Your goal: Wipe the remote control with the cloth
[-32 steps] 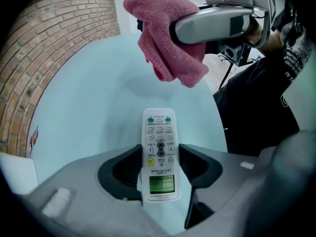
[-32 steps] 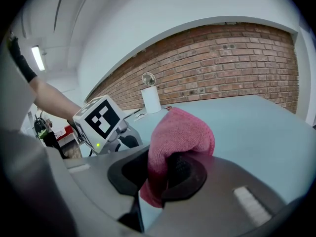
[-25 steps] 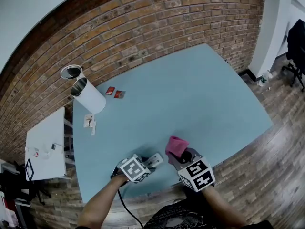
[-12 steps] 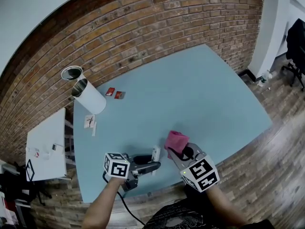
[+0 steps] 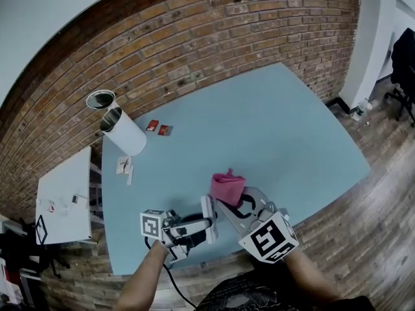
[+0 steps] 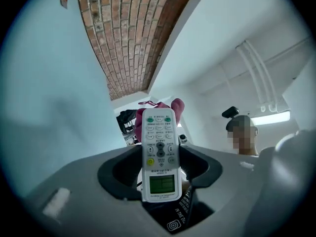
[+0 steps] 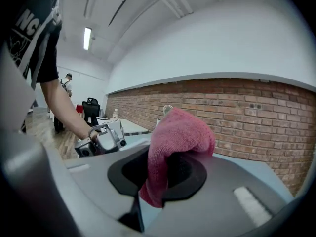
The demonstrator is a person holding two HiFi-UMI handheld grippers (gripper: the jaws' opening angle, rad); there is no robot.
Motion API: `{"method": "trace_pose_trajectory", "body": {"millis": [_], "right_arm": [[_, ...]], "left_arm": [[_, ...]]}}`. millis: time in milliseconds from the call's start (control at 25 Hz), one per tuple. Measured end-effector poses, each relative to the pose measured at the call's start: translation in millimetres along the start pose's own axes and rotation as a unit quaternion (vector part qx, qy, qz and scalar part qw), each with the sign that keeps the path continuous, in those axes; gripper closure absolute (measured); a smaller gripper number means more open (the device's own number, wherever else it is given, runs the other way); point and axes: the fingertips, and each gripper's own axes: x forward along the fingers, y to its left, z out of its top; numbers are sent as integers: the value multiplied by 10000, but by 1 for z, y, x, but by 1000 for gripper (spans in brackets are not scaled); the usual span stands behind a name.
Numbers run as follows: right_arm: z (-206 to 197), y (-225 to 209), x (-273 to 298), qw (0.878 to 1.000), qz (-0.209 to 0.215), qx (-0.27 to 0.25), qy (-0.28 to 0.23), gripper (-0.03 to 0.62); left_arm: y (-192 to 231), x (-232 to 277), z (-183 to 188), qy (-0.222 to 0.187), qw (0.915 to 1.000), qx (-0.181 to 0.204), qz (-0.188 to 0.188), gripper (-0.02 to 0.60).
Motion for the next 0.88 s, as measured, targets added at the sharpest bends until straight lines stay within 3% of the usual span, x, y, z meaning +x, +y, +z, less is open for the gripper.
{"method": "trace_pose_trajectory", "body": {"millis": [200,880], "right_arm": [[0,5,7,9992,-88,-363,129,531],[-2,18,8,9993,-93,-331,137,531]], "left_arm": [[-3,0,0,-20,10000,10,-24,339],[3,-2,29,-852,9963,-17,143,339]]}}
